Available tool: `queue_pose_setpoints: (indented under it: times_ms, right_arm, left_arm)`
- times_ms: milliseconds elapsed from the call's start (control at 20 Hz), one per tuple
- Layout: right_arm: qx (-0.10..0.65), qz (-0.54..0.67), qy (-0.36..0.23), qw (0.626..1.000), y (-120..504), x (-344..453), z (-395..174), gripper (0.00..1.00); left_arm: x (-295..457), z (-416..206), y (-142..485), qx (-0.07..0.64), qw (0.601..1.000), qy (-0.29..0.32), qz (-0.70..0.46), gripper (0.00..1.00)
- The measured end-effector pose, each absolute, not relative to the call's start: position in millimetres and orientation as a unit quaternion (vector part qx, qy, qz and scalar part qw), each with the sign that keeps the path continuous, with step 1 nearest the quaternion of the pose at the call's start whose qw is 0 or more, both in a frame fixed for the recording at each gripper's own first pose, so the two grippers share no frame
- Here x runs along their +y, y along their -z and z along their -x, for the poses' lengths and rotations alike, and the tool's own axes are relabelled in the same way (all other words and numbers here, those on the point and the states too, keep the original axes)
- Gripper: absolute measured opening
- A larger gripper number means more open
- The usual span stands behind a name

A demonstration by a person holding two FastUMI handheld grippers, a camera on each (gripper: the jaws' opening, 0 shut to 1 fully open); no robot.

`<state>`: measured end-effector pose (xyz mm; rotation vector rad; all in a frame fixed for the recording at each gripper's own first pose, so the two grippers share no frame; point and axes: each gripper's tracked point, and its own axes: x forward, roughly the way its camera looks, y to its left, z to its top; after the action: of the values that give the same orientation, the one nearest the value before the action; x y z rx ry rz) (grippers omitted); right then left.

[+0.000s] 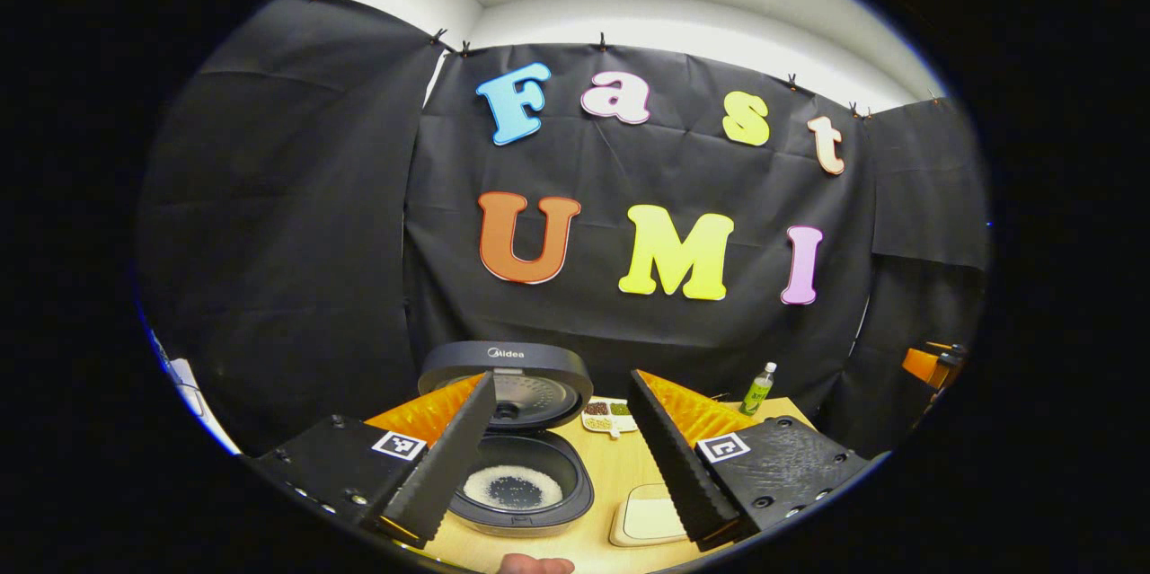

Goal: Close the left gripper, press the button to open the rice cooker; take a wooden spoon from the chopstick holder with the right hand, scoop a spoonful of rice and pour it into the rice cooker, then put the wooden spoon back into the chopstick holder.

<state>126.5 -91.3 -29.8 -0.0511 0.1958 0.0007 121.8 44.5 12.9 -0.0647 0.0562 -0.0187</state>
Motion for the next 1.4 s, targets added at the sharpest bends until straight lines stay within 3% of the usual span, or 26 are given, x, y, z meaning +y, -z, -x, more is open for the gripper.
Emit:
queue_pose_setpoints:
  times_ms: [50, 100, 400, 450, 550, 800, 850, 900, 950, 1000, 1050, 1100, 1400]
  right_arm:
    - [0.108, 0.026, -0.007, 0.994, 38.3, -89.3, -133.8, 0.93]
    - [0.117, 0.027, -0.011, 0.993, 46.0, -88.8, -142.3, 1.0]
    - [0.179, 0.027, -0.031, 0.983, 118.4, -91.5, -200.9, 1.0]
    - [0.192, 0.029, -0.033, 0.98, 131.8, -93.9, -210.6, 0.93]
    - [0.22, 0.028, -0.038, 0.974, 161.8, -99.0, -228.5, 1.0]
    - [0.272, 0.027, -0.038, 0.961, 225.9, -118.5, -278.5, 1.0]
    - [0.284, 0.03, -0.038, 0.958, 239.3, -122.5, -287.0, 0.94]
    - [0.293, 0.03, -0.035, 0.955, 251.2, -128.8, -295.6, 0.94]
    - [0.305, 0.031, -0.033, 0.951, 263.6, -134.1, -303.5, 1.0]
    - [0.316, 0.033, -0.03, 0.948, 276.2, -139.2, -311.3, 0.93]
    - [0.329, 0.039, -0.029, 0.943, 289.4, -143.5, -318.2, 0.93]
    - [0.339, 0.045, -0.03, 0.939, 300.7, -147.2, -324.6, 1.0]
    - [0.4, 0.066, -0.061, 0.912, 354.5, -147.1, -343.5, 0.98]
  left_arm:
    - [45.8, -121.8, -12.6, 0.027, 0.999, 0.006, 0.033, 0.94]
    - [45.4, -121.0, -13.4, 0.028, 0.999, 0.004, 0.035, 0.94]
    - [55.4, -128.2, -25.9, 0.019, 0.999, -0.025, 0.033, 0.94]
    - [55.4, -129.9, -26.1, 0.021, 0.999, -0.031, 0.031, 0.94]
    - [56.1, -134.0, -25.3, 0.024, 0.999, -0.042, 0.021, 0.94]
    - [54.3, -143.7, -22.5, 0.031, 0.996, -0.078, 0.01, 0.94]
    - [52.5, -144.2, -21.9, 0.031, 0.996, -0.082, 0.011, 0.94]
    - [50.4, -146.1, -21.2, 0.031, 0.996, -0.086, 0.011, 0.94]
    - [48.9, -147.3, -21.3, 0.031, 0.996, -0.089, 0.01, 0.94]
    - [47.9, -149.6, -20.6, 0.03, 0.995, -0.092, 0.011, 0.95]
    - [46.9, -150.8, -20.7, 0.03, 0.995, -0.096, 0.014, 0.94]
    - [46.0, -151.4, -20.5, 0.033, 0.994, -0.099, 0.018, 0.95]
    - [43.5, -153.4, -5.8, 0.051, 0.991, -0.12, 0.005, 0.95]
